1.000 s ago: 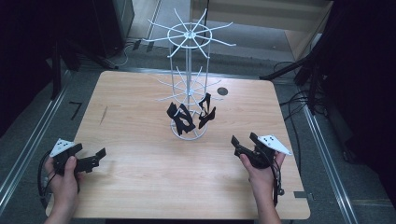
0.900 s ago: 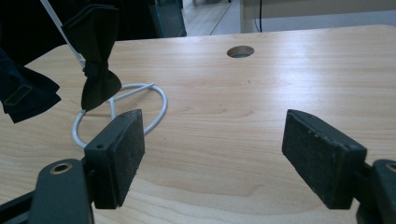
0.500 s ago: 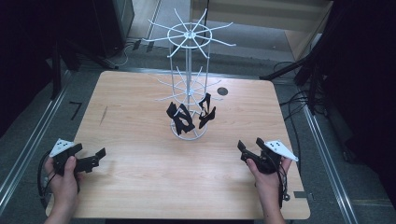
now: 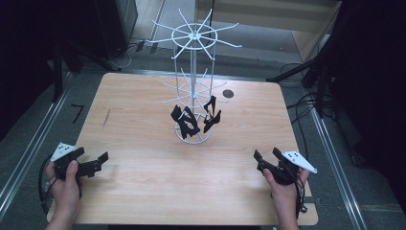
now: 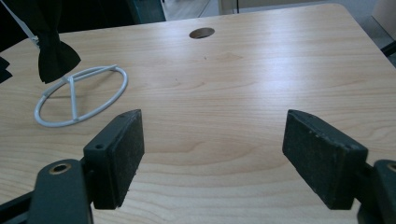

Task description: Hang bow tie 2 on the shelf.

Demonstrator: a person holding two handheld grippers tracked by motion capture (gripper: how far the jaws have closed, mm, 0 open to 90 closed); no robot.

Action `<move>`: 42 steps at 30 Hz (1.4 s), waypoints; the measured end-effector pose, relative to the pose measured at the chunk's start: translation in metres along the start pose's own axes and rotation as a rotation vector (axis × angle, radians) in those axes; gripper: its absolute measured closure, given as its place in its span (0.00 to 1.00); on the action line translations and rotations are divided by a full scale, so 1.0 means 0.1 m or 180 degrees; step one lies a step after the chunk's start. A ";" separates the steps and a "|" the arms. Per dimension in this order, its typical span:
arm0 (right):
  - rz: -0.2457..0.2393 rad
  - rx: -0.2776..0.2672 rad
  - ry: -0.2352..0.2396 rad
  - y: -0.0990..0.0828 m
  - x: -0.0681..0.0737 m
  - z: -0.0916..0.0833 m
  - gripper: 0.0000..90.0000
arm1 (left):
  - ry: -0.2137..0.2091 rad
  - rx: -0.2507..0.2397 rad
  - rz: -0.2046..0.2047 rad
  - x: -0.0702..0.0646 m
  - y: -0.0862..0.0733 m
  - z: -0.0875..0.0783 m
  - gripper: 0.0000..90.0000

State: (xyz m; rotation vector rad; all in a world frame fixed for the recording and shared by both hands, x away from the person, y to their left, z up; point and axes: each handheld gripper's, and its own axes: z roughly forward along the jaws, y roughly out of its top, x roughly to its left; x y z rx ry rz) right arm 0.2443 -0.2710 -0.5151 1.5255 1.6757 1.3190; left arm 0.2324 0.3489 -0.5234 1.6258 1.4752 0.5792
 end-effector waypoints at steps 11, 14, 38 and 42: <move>0.0080 -0.0010 -0.0109 -0.11 -0.26 -0.14 0.24 | 0.0003 -0.0001 0.0001 0.00 0.00 0.00 0.00; 0.0124 0.0003 -0.0146 -0.15 -0.34 -0.19 0.24 | 0.0003 -0.0003 0.0001 0.00 0.00 0.00 0.00; 0.0191 0.0022 -0.0383 -0.35 -0.74 -0.59 0.24 | 0.0009 -0.0003 0.0006 0.00 0.00 0.00 0.00; 0.0232 0.0014 -0.0408 -0.36 -0.77 -0.61 0.24 | 0.0010 0.0002 0.0003 0.00 0.00 0.00 0.00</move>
